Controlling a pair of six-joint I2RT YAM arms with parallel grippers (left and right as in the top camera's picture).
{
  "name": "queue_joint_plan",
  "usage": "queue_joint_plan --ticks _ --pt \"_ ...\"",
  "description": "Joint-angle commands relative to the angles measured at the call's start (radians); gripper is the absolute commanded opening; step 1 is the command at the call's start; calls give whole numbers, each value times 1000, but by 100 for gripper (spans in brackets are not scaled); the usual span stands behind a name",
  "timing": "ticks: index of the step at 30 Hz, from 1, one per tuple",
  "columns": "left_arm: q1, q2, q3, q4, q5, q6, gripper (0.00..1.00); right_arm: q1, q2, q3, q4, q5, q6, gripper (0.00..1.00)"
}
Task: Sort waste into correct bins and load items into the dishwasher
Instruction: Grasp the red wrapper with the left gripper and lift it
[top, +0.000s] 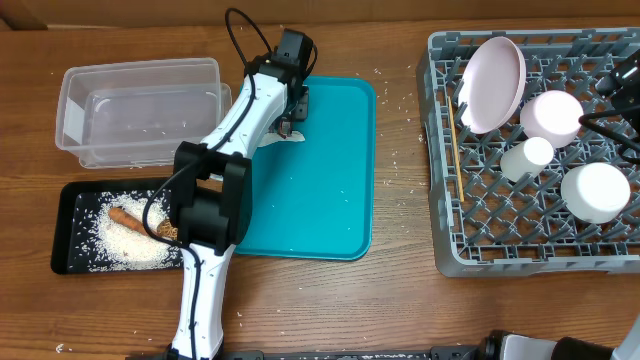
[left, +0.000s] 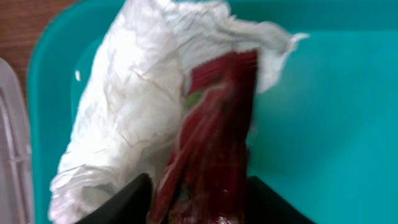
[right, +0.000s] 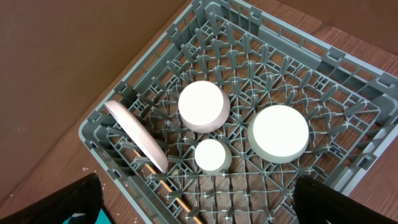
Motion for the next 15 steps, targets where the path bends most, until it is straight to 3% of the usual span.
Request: queue_joint_plan --ticks 1,4,15 --pt "-20 -111 36 -8 5 0 39 -4 1 -2 5 10 1 100" --pt "-24 -140 36 -24 5 0 26 -4 1 -2 5 10 1 100" --pt "-19 -277 37 -37 -12 -4 4 -4 1 -2 5 10 1 100"
